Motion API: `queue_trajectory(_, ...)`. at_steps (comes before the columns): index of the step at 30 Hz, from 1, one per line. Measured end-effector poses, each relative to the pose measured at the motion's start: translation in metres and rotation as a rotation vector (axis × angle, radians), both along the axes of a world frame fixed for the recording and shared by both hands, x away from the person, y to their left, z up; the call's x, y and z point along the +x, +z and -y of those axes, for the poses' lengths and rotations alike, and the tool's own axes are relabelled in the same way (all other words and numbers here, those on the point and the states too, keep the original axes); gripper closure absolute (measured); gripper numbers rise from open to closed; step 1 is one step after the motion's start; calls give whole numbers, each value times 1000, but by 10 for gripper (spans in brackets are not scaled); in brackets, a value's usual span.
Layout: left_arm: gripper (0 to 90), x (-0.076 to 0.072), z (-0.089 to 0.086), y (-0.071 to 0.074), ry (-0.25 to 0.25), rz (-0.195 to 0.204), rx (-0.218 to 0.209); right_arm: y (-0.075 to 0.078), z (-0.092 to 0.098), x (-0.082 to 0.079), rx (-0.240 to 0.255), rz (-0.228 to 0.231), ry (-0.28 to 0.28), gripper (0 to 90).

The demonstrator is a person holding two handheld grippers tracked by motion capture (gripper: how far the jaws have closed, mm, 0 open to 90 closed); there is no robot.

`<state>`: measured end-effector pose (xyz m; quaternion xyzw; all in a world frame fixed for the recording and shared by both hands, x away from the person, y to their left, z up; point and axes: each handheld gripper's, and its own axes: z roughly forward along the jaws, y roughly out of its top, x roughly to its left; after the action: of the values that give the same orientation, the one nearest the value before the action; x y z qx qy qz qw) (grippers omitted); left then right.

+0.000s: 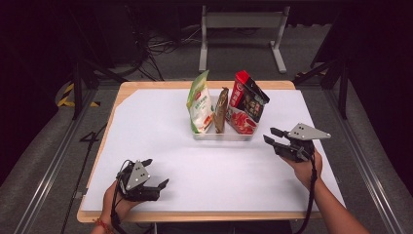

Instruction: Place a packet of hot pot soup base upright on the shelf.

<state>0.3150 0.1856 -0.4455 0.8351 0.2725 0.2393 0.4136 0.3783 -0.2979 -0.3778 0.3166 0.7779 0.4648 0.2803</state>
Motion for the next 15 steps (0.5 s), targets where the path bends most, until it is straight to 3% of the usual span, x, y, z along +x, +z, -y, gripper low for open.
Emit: queue_trajectory(15, 151, 0, 1, 0, 1, -2, -2, -10, 11, -14, -36, -13, 2, 429)
